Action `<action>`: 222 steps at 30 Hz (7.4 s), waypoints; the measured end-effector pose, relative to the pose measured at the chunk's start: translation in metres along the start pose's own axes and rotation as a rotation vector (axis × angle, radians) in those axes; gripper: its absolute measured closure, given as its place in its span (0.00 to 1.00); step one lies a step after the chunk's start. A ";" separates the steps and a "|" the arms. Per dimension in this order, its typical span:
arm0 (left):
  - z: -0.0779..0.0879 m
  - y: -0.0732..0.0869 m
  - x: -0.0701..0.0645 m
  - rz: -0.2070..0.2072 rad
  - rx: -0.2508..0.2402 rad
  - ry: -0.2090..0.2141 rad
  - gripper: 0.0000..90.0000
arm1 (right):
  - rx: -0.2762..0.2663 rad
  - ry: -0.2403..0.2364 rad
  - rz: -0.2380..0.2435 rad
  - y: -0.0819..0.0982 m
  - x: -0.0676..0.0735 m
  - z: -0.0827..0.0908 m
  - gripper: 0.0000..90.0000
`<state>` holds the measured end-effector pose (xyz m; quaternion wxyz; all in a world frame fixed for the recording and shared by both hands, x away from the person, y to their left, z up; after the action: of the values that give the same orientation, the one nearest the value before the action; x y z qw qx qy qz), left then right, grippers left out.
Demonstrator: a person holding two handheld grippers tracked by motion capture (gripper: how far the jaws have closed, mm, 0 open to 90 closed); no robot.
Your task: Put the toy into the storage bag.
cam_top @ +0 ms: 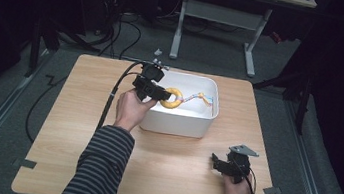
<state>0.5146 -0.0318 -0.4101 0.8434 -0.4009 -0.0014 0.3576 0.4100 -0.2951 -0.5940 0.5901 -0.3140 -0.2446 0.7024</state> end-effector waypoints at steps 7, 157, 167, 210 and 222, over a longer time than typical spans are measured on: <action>-0.008 0.000 0.008 0.017 0.003 -0.012 0.74 | 0.002 -0.001 -0.002 0.000 0.000 0.000 0.25; 0.109 0.080 0.048 0.100 -0.241 -0.128 0.36 | 0.001 -0.007 0.005 0.000 0.002 0.001 0.25; 0.124 0.098 0.057 0.126 -0.258 -0.153 0.36 | -0.001 -0.010 0.008 0.000 0.002 0.001 0.25; 0.100 0.172 0.068 0.187 -0.215 -0.193 0.28 | -0.001 -0.018 0.015 0.001 0.003 0.002 0.25; 0.086 0.185 0.066 0.196 -0.216 -0.167 0.28 | -0.001 -0.018 0.016 0.001 0.003 0.002 0.25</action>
<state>0.4275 0.1441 -0.4960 0.7536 -0.4563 -0.0707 0.4679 0.4079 -0.2920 -0.5941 0.5819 -0.3102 -0.2476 0.7098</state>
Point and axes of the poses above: each handheld gripper's, and its own axes: z roughly backward along the jaws, y roughly out of its underside, x roughly to its left, the point moved 9 cm from there along -z, roughly forward along the jaws, and after that the axes turned 11 degrees about y, right-handed, at the moved point
